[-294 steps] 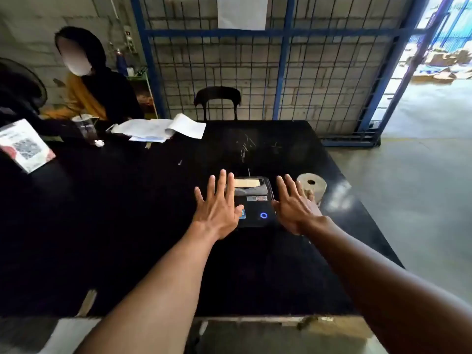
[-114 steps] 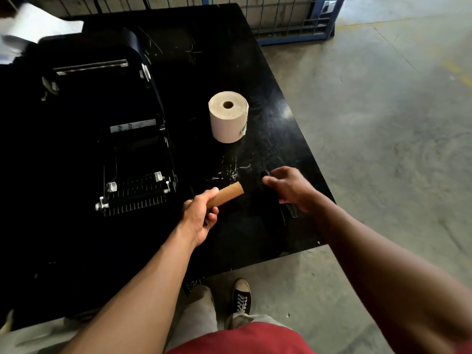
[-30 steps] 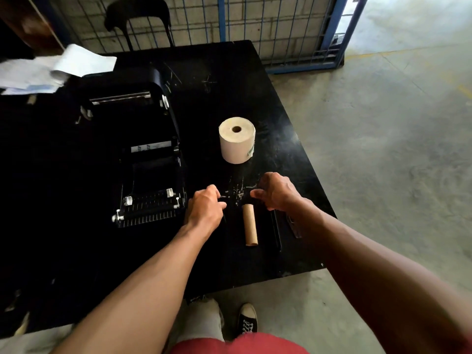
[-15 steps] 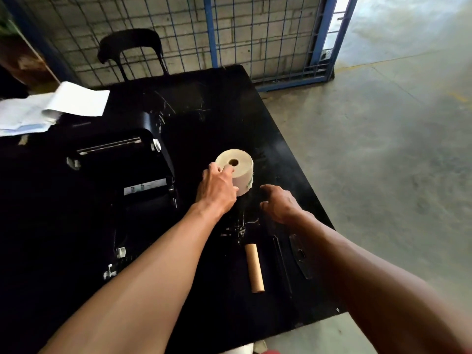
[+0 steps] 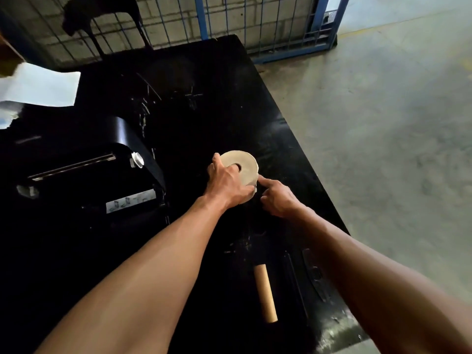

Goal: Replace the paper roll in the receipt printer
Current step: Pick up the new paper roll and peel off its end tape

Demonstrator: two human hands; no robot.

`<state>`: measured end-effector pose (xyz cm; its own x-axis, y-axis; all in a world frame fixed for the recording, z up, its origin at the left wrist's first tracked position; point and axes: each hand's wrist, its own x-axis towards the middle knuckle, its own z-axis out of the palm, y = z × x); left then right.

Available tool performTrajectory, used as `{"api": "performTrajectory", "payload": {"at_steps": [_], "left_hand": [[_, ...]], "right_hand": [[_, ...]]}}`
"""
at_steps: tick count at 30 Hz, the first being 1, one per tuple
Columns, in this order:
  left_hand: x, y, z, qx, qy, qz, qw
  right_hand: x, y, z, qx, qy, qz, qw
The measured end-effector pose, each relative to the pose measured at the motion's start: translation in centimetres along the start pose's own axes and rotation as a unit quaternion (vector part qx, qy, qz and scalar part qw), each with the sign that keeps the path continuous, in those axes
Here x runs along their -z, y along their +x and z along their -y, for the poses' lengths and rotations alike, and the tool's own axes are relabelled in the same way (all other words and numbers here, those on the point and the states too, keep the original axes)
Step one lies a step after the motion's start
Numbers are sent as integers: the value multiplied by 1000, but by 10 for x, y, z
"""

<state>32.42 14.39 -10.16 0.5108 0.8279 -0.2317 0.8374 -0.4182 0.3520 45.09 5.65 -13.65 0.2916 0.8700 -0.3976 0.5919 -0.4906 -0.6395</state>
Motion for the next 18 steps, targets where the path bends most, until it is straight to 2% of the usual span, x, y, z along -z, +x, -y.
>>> {"api": "performTrajectory", "payload": {"at_steps": [4,6,7,9,10,12,14,18], "left_hand": [[8,5,5,28,-89,-29,995],[14,4,10,82,-203,-35,975],[16,1,14,111,-298,-31,948],[20,-12,16,164,-477,-11,863],[20,-19,17,180,-536,-8,825],[18,-35,16,196,-601,-12,775],[19,-51,12,206,-637,-21,743],[22,-86,4,226,-660,-51,715]], "right_hand": [[7,-3,4,3,86,17,996],[16,-6,13,11,142,3,990],[22,-8,19,13,171,-3,985],[33,-15,34,12,219,11,976],[36,-21,42,16,229,20,973],[39,-33,53,30,225,18,974],[39,-46,60,53,206,7,977],[35,-82,67,96,167,-4,981]]}}
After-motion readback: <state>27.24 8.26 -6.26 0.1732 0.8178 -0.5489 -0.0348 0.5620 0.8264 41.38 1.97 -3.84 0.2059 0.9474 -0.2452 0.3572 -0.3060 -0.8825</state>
